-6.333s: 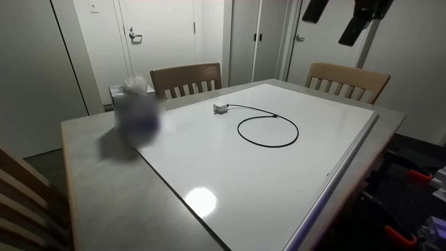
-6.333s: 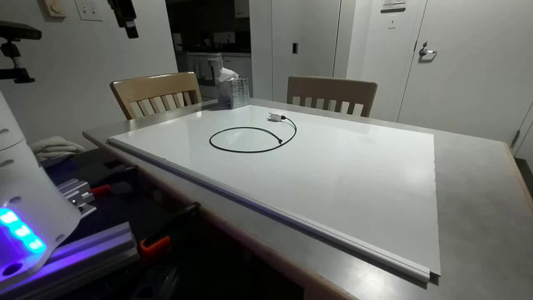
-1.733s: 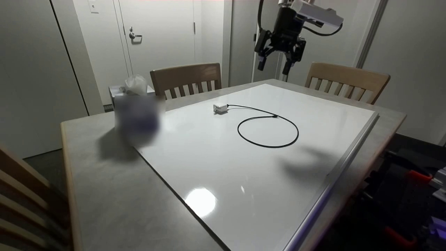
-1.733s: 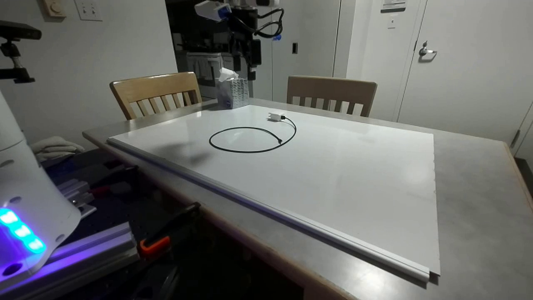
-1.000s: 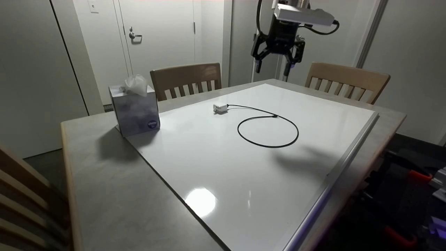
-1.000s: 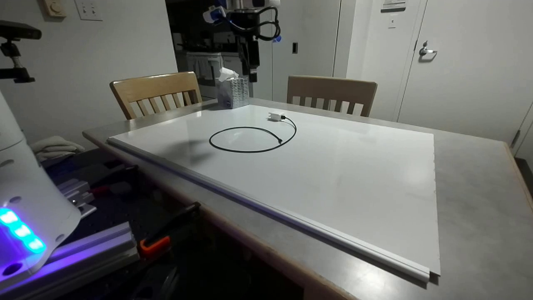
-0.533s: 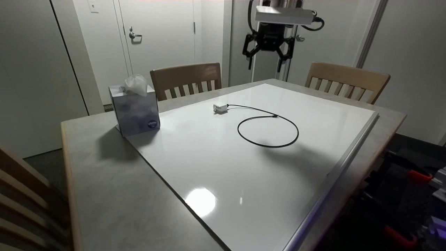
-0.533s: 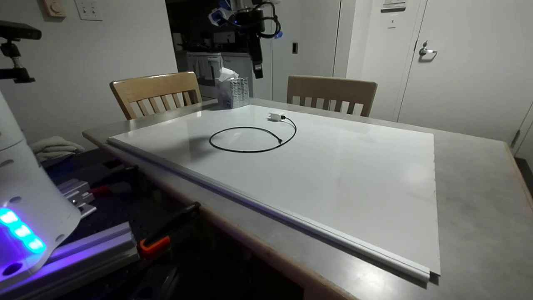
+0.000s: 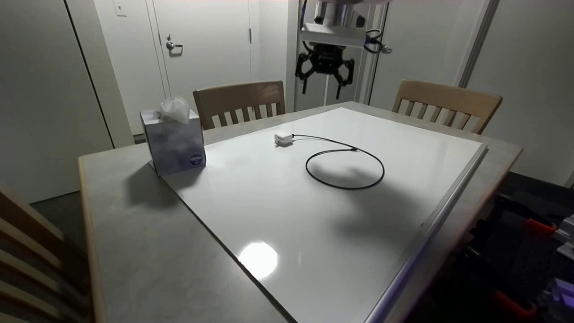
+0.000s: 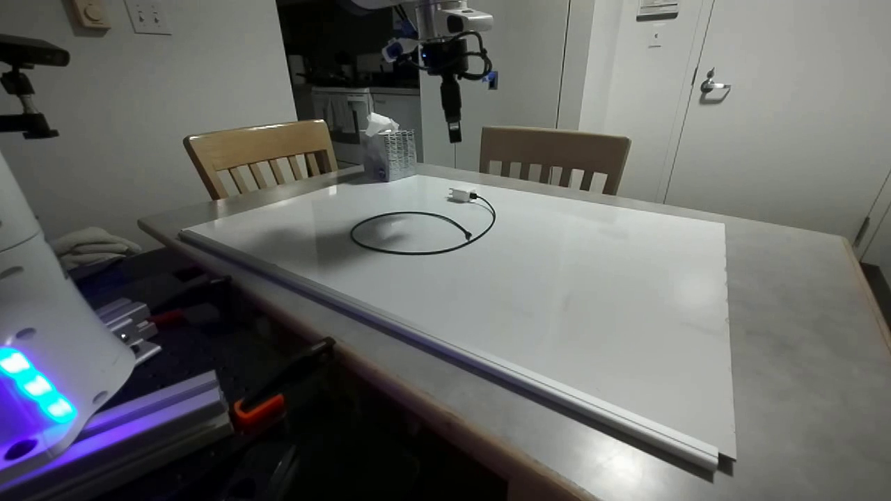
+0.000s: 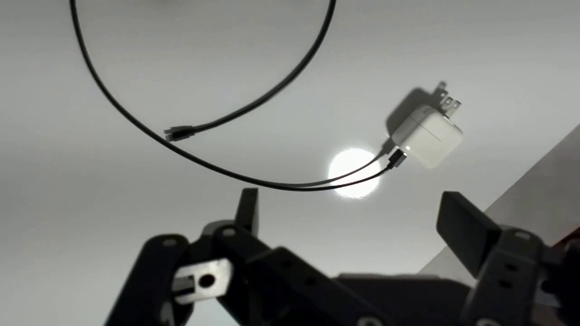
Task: Unwind the charger cable and stretch it along the board
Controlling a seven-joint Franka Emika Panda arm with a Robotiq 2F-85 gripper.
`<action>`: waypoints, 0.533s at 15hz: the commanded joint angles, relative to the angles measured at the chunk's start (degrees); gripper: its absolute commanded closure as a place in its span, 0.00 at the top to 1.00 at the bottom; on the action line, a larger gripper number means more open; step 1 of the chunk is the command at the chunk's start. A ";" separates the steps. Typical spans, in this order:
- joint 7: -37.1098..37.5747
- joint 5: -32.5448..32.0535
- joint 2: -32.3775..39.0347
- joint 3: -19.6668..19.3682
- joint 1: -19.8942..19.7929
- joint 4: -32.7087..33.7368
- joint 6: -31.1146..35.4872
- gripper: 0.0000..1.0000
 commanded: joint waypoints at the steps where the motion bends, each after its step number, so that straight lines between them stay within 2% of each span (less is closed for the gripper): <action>1: -3.41 5.66 6.26 0.39 -0.38 6.92 3.06 1.00; 4: -8.15 10.56 10.22 1.91 -0.60 11.33 4.82 1.00; 5: -9.51 11.70 11.17 2.09 -0.57 12.78 3.40 1.00; 6: -7.05 10.24 8.24 -0.16 1.16 9.07 3.81 1.00; 8: -8.21 11.30 10.00 0.25 1.20 11.07 3.76 1.00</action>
